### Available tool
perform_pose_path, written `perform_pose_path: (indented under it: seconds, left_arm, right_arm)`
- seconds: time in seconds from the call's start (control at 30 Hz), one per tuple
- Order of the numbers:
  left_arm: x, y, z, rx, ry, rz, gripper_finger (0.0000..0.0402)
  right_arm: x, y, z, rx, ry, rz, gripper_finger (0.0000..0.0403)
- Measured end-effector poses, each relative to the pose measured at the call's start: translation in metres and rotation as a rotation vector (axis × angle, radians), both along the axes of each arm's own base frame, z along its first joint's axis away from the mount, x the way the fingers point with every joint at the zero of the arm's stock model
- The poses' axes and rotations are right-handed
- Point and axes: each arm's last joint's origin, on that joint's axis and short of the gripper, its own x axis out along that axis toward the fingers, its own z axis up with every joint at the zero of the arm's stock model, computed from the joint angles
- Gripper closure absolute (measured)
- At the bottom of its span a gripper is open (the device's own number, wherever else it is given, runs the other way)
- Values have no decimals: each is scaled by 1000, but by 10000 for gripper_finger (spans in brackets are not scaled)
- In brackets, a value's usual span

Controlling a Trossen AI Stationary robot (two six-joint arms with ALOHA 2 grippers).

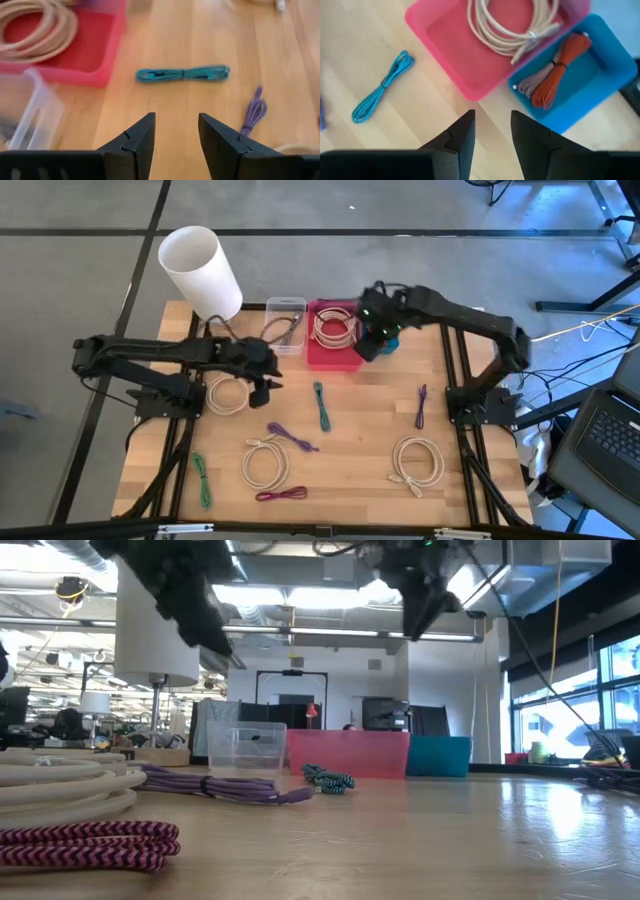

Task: Pick & Place USB Port
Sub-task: Put the blue and black charger cable into the white bin

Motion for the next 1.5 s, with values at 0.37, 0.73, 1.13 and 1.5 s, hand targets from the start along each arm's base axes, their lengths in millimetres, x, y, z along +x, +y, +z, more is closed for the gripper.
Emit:
perform_pose_path:
  seconds: [0.37, 0.73, 1.13, 1.5]
  left_arm:
    - [68, 3, -4, 328, 156, -431, 258]
    - [119, 6, -45, 635, 422, -878, 258]
    - [145, -12, -69, 712, 336, -1066, 258]
    - [167, -22, -107, 731, 371, -1086, 258]
  right_arm:
    - [-26, 28, -13, -13, -171, -159, 274]
    - [-26, 28, -14, -2, -170, -135, 274]
    - [-25, 28, -14, -11, -172, -105, 274]
    - [-25, 28, -14, -13, -169, -78, 274]
